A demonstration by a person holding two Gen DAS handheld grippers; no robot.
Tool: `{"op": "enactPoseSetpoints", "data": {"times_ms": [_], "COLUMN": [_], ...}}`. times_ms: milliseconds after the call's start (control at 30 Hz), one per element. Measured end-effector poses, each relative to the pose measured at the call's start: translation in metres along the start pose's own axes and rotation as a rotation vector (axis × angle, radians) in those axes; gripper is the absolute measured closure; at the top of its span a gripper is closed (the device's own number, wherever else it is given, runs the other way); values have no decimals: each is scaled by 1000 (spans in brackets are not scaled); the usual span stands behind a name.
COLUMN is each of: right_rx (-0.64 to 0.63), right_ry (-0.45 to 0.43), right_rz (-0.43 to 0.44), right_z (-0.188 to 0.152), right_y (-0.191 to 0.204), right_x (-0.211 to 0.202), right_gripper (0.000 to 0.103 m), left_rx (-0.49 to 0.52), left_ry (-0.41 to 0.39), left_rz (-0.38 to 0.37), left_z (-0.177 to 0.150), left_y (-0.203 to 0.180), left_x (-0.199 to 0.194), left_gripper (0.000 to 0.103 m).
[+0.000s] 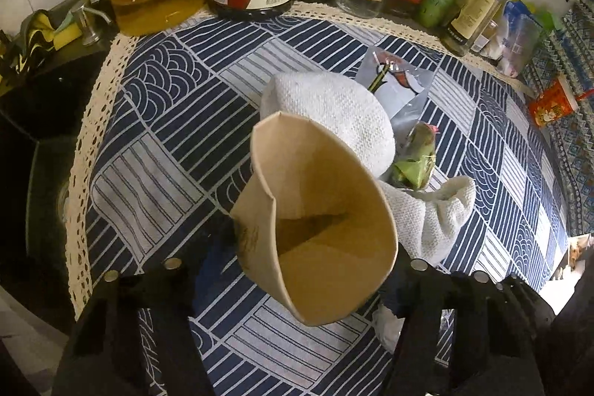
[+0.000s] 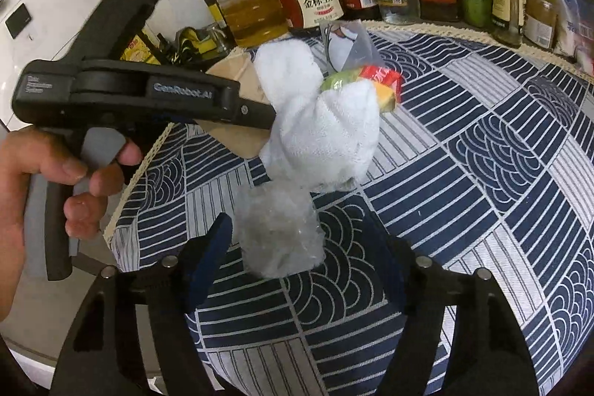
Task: Collect trash
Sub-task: 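Carry the paper cup and plastic bag in both grippers down to the black bin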
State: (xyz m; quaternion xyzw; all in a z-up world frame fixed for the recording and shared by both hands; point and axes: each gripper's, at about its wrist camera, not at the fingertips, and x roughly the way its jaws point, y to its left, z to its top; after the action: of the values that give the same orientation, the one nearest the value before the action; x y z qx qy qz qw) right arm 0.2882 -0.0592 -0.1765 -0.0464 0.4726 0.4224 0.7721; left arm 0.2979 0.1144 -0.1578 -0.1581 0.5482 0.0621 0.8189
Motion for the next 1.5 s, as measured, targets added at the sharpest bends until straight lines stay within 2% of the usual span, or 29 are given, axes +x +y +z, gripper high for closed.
{"op": "enactPoseSetpoints", "data": {"times_ms": [33,67,267,400,700,1067,1500], "right_rx": [-10,-24,-45,-20,-24,-69,-59], "right_ry": [10,15,26,19,-18,-89,-173], "right_rz": [14,9,10,38,23,-42,-103], "right_z": [-1,-2,-7,-8,-9,-16,-40], "right_y": [2,4,12,11,21,47,76], "right_x": [3,4,6,2,-20,-62,-111], "right_gripper": [44,48,52,53,53,53,53], "left_rx": [5,11,11,15,28,54,88], "left_ry": [-2,-5,-27,-36,-77,-134,-198], "left_rz": [0,-2,-5,-14,-22,-42,-121], "left_z": [0,-1,-4,-8,-23,-51,-110], "left_y": [-1,-1,1,0,0,5,1], "left_x": [-1,-1,-9,-16,-40,-82,-134], "left_gripper": [38,38,44,46,48,49,49]}}
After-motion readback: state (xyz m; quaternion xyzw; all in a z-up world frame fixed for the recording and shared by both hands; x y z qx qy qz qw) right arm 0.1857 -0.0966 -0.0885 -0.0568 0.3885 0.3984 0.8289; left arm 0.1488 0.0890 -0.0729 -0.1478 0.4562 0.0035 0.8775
